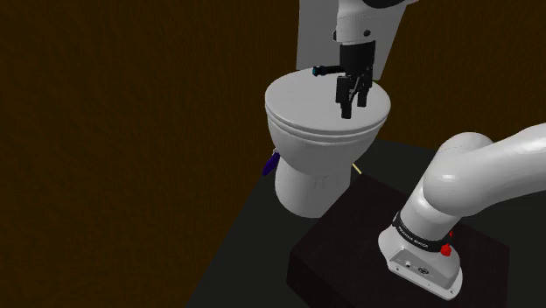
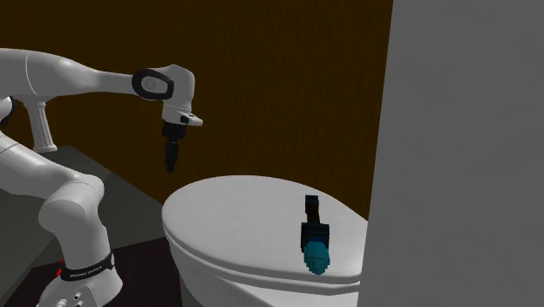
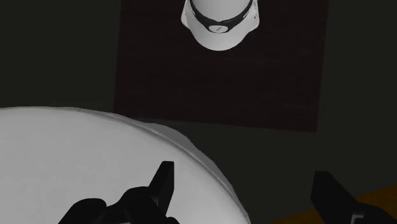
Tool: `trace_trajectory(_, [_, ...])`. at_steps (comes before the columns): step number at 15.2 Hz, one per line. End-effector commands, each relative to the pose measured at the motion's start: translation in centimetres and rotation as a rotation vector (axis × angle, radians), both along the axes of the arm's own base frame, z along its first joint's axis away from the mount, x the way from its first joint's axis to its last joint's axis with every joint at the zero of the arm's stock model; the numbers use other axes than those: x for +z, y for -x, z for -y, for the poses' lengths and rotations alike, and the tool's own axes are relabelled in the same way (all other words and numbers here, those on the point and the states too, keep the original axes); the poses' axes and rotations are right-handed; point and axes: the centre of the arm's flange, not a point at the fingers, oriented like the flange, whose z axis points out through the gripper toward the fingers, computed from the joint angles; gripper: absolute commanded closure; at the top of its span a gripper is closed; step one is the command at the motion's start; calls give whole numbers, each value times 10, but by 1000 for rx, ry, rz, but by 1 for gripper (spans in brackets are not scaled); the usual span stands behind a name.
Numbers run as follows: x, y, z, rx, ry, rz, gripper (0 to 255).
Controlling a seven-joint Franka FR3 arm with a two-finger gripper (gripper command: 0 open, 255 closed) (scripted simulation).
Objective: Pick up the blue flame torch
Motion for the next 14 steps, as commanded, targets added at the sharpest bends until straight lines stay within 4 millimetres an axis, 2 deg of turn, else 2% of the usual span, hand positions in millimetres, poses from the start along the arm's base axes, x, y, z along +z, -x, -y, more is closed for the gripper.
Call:
trace_trajectory(1, [0, 0, 0, 0, 0, 0, 0])
trace_trajectory(14, [-2, -44, 159, 176, -1, 26, 0])
